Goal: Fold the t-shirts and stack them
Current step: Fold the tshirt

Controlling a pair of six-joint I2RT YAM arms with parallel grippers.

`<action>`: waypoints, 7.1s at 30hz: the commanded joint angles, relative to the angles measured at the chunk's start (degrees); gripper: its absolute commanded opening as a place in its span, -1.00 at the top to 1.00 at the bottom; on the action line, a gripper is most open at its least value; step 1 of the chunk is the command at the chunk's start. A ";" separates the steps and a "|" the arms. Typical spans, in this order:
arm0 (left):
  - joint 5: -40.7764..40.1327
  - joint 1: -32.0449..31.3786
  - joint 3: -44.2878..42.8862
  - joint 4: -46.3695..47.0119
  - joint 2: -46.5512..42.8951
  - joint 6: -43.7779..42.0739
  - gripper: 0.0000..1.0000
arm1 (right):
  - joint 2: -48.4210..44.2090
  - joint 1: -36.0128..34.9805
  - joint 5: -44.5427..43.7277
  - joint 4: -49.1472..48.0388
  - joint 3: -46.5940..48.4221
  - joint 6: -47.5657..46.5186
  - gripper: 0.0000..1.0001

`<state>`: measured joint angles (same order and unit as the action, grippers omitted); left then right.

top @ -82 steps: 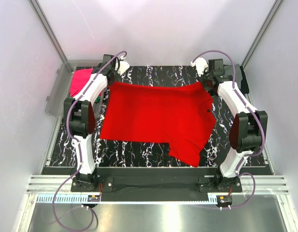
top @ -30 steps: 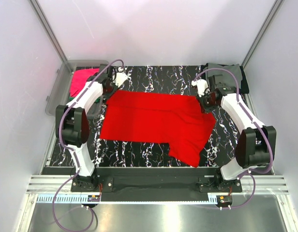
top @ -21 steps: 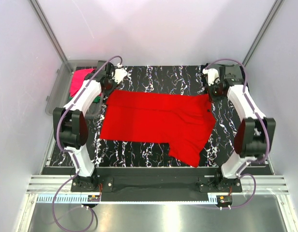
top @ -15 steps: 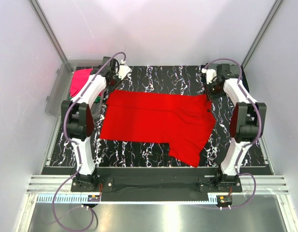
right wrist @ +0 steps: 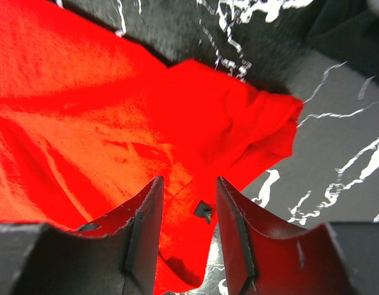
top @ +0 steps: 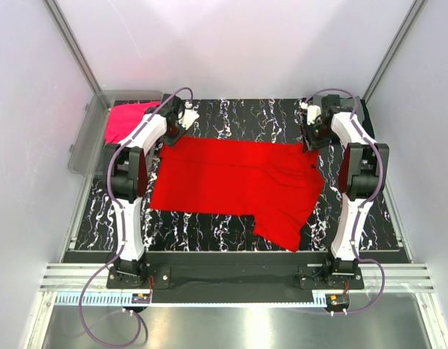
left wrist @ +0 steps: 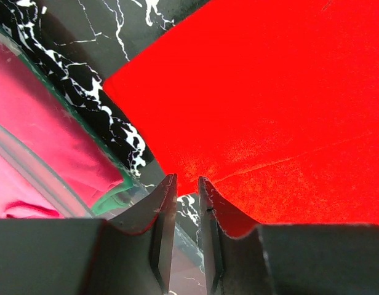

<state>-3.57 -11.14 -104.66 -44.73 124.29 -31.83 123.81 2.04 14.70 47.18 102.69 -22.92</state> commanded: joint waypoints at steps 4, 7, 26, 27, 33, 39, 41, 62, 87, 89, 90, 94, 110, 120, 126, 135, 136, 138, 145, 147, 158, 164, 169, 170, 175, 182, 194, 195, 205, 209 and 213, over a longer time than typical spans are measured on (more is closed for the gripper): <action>-1.70 -0.20 -1.86 0.43 1.48 0.63 0.53 | 1.96 0.33 2.00 2.57 1.37 0.51 0.08; -2.05 -0.11 -1.69 0.52 2.01 0.63 0.53 | 2.93 0.42 1.74 2.74 1.37 0.42 0.10; -3.81 -0.11 2.09 1.93 2.62 -0.07 0.65 | -0.49 2.26 -3.09 2.66 2.95 -1.87 1.00; -3.81 -0.11 2.01 1.93 2.54 -0.07 0.65 | -0.67 2.26 -3.10 2.66 2.86 -1.87 1.00; -3.90 -0.11 1.92 2.10 2.45 -0.33 0.67 | -1.20 2.53 -3.19 2.57 1.46 -2.04 1.00; -4.42 -0.11 3.32 2.28 1.75 -0.51 0.67 | -1.20 2.70 0.49 2.57 1.63 -0.99 0.70; -4.51 -0.11 3.67 2.37 1.48 -0.42 0.67 | -1.29 2.70 2.69 2.57 1.89 -0.29 0.33; -5.48 -0.11 4.47 2.54 0.87 -0.86 0.67 | 7.94 2.61 4.81 4.59 8.66 1.82 0.25; -5.30 -0.20 4.29 2.63 1.48 -0.68 0.68 | 1.08 2.44 -2.48 6.34 6.47 -1.69 1.00; -5.30 -0.11 4.12 2.63 1.57 -0.68 0.68 | 0.91 2.44 -3.27 6.52 6.11 -1.87 1.00; -5.30 -0.11 4.03 2.63 1.57 -0.68 0.68 | 0.91 2.44 -3.27 6.61 6.03 -1.87 1.00; -5.39 -0.11 4.11 2.63 1.39 -0.86 0.68 | 2.13 2.44 -3.45 7.31 6.29 -0.99 1.00; -5.22 -0.38 4.73 2.89 1.31 -0.68 0.69 | 6.71 2.44 -9.51 8.81 6.02 -0.11 1.00; -4.95 -2.75 5.17 2.54 -7.20 -0.42 0.71 | -1.87 2.26 -10.30 7.06 5.68 -2.12 -0.01; -1.18 -6.35 11.48 1.49 -15.39 0.11 0.67 | -17.96 2.18 -1.81 -0.24 -13.61 -14.31 -0.04; 6.64 -8.20 25.47 0.08 -15.04 6.16 0.85 | -27.13 1.47 10.60 4.06 -29.65 -32.27 0.15; 6.91 -8.20 26.17 0.26 -14.17 6.69 0.85 | -27.13 0.60 11.05 4.58 -29.74 -32.71 0.17; 7.96 -8.20 26.53 0.34 -13.29 8.10 0.85 | -26.87 -0.46 11.93 5.47 -29.92 -32.98 0.18; 7.88 -8.29 26.44 0.43 -11.35 8.81 0.81 | -24.85 -6.17 10.00 5.56 -31.15 -34.48 0.18; 7.44 -8.29 26.44 0.43 -11.26 8.72 0.81 | -23.62 -6.52 8.60 4.77 -31.59 -34.65 0.17; 6.47 -8.29 27.41 0.61 -11.53 8.37 0.81 | -22.12 -6.79 -0.37 -2.09 -35.81 -35.79 0.18; 6.56 -8.29 26.88 0.52 -11.35 8.37 0.81 | -20.71 -6.70 -2.74 -4.55 -35.90 -34.30 0.19; 6.47 -8.29 26.79 0.52 -11.44 8.37 0.81 | -20.01 -6.70 -4.15 -5.69 -36.25 -34.04 0.19; 6.47 -8.29 26.79 0.52 -11.44 8.37 0.81 | -19.75 -6.70 -4.59 -5.87 -36.42 -33.95 0.19; 6.30 -8.29 26.88 0.52 -11.53 8.46 0.81 | -18.87 -6.53 -5.82 -6.57 -37.04 -33.86 0.23; 5.68 -8.29 28.02 0.78 -11.88 7.84 0.81 | -20.09 -5.47 -6.52 -7.45 -37.39 -33.24 0.24; 5.16 -8.29 27.85 1.05 -11.44 7.84 0.81 | -19.92 -4.86 -6.70 -7.71 -36.60 -31.66 0.63; 5.33 -8.29 27.85 1.05 -11.44 7.84 0.81 | -20.01 -4.77 -6.87 -7.72 -36.60 -31.66 0.64; 5.33 -8.29 27.93 1.14 -11.44 7.75 0.81 | -25.45 -4.77 -7.93 -5.27 -36.08 -31.31 1.00; 5.33 -8.29 28.11 1.22 -11.44 7.67 0.81 | -28.79 -4.77 -7.67 -2.45 -35.55 -31.31 1.00; 5.33 -8.29 28.02 1.31 -11.52 7.66 0.81 | -30.29 -4.86 -7.23 -0.60 -35.81 -31.31 1.00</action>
<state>1.30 -19.57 -77.41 -44.97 112.14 -23.97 96.09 -3.20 7.99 43.57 66.19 -54.35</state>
